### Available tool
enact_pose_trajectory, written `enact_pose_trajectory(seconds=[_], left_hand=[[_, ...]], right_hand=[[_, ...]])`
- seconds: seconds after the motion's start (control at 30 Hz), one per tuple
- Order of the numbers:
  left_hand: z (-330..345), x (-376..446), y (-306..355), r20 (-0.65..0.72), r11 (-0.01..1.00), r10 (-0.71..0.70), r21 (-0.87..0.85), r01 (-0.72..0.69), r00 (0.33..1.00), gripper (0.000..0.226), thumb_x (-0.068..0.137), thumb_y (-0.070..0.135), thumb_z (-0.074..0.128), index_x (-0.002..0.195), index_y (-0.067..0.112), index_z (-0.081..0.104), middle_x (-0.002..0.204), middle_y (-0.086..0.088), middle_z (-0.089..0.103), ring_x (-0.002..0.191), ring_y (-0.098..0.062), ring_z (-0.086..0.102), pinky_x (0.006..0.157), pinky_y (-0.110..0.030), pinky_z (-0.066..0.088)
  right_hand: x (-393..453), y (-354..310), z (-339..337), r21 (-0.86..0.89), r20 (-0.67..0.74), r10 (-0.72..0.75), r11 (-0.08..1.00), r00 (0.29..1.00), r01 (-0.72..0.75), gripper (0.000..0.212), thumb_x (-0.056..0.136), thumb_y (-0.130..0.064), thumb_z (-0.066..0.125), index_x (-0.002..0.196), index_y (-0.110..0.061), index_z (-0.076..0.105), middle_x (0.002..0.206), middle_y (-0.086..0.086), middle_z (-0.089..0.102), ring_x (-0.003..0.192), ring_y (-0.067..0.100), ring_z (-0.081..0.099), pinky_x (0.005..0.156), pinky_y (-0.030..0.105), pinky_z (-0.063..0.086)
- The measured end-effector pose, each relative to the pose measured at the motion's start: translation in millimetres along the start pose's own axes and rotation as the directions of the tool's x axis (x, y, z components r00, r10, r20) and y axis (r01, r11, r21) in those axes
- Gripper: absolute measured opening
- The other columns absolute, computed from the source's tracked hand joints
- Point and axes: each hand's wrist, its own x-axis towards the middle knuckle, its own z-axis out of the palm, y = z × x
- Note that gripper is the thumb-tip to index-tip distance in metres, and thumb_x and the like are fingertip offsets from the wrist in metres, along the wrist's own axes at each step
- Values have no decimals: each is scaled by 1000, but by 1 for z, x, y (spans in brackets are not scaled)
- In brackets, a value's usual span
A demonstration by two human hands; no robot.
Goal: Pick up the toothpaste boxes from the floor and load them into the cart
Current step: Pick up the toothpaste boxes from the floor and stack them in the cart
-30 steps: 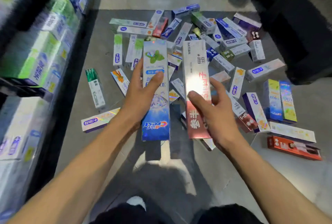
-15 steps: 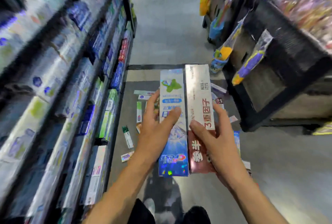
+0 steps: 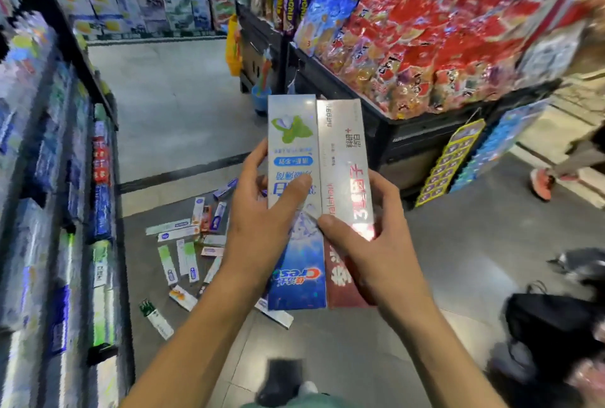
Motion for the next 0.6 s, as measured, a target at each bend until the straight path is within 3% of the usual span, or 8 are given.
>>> enact_pose_trajectory(seconds=[0.13,0.23,0.3,0.5,0.6], left_hand=[[19,-25,2,189,999,-28,-34,35,982,51,92,14,71,137,31,52,118,1,73,109,-25,70,93,-52,57],[43,-54,-4,342,993,-72,-67,101,937,52,91,10,69,138,26,53,118,0,73,112,-25,69,96,-53,55],[61,-79,-7,451,989,-101,-47,137,887,51,92,10,69,137,28,54,117,1,74,111,-24,70,95,-52,55],[126,-174,-19,738,976,-165,26,217,655,50,92,9,68,136,27,52,117,2,74,106,-20,72,93,-51,57],[158,-237,-27,847,968,-193,81,239,495,54,90,19,74,136,31,50,114,2,74,103,-23,73,93,-54,56]], right_hand=[[-49,-11,-14,11,-203,13,1000,979,-11,70,71,-15,80,131,-31,48,119,-13,70,108,9,69,84,23,56],[-96,-17,-31,7,-344,43,999,938,-43,76,73,-11,84,135,-32,46,127,-1,68,113,18,68,96,41,56],[-130,-22,-47,20,-429,65,998,901,-62,79,75,-5,85,138,-30,44,128,0,68,115,19,68,99,44,55],[-244,-39,-92,-16,-695,35,998,719,-64,79,77,4,77,142,-23,42,129,-7,68,117,11,66,94,24,53],[-310,-46,-118,-53,-808,10,995,588,-90,87,75,-4,83,146,-24,38,134,-6,65,122,12,63,99,28,52]])
